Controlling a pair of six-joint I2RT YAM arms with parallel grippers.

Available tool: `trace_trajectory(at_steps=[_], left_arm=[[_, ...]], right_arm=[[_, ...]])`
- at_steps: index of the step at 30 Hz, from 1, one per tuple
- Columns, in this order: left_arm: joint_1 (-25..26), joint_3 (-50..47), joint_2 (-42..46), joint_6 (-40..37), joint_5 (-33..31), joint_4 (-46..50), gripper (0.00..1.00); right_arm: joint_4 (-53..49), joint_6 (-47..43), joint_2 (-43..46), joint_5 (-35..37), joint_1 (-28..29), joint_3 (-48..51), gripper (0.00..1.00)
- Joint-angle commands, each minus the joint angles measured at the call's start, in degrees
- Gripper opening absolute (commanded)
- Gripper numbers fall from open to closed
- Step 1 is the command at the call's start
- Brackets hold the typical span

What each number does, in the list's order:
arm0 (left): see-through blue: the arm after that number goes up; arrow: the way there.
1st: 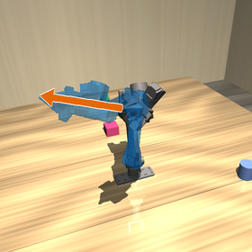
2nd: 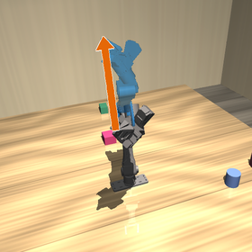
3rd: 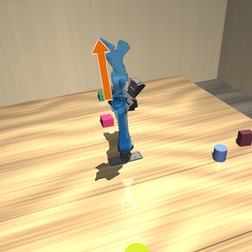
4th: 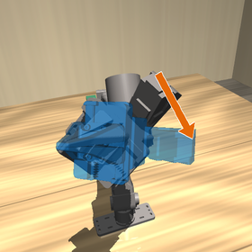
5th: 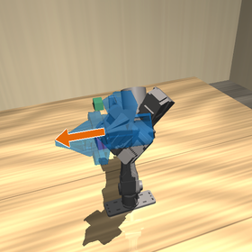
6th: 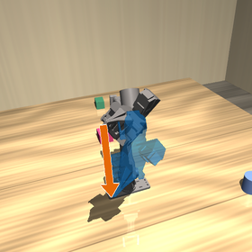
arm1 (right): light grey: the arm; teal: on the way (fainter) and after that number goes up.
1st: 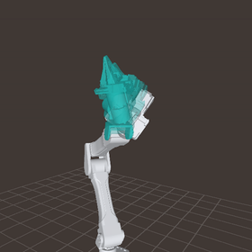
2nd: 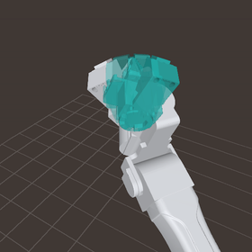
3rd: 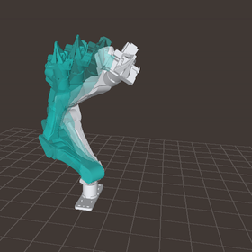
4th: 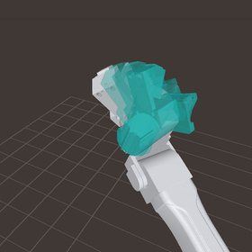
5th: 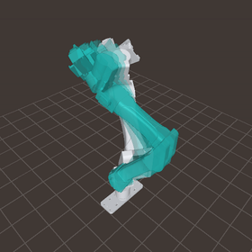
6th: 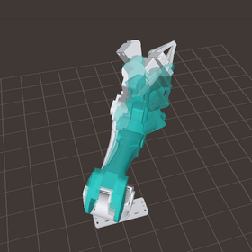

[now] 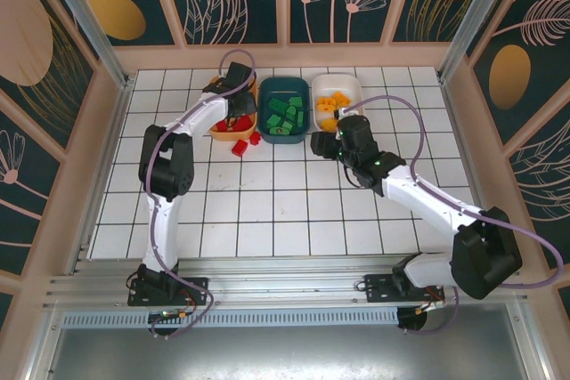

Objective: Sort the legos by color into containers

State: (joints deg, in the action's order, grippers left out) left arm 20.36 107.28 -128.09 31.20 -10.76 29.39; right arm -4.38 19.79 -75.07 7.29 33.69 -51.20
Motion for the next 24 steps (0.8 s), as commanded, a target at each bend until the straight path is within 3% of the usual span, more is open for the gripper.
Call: trace_trajectory(at_steps=[1,3,5,12,18,21,24], left_arm=[[-0.1,-1.4,4.9,-1.6,0.0,0.4,0.70],[0.0,-8.8,11.1,-0.8,0.3,-5.2,0.78],[0.0,-19.7,18.1,-0.3,1.3,-12.1,0.79],[0.0,-48.0,34.7,-1.5,6.6,-26.0,0.70],[0.1,-52.9,35.2,-5.8,12.1,-30.2,0.71],[0.2,-52.7,33.5,-7.0,10.6,-31.4,0.81],[0.2,-51.9,30.8,-9.1,9.2,-31.4,0.81]], right_arm=[[-1.0,-0.6,2.5,-1.5,-0.2,0.4,0.69],[-1.1,-0.2,3.2,-1.6,-0.2,0.9,0.69],[-0.9,0.3,4.0,-1.7,0.0,1.3,0.69],[-0.2,1.4,4.6,-2.5,1.1,1.3,0.69],[0.5,1.6,1.9,-2.5,2.1,-0.2,0.69],[0.8,1.9,1.5,-0.3,2.9,0.1,0.69],[1.2,2.7,1.8,0.9,3.0,1.2,0.70]])
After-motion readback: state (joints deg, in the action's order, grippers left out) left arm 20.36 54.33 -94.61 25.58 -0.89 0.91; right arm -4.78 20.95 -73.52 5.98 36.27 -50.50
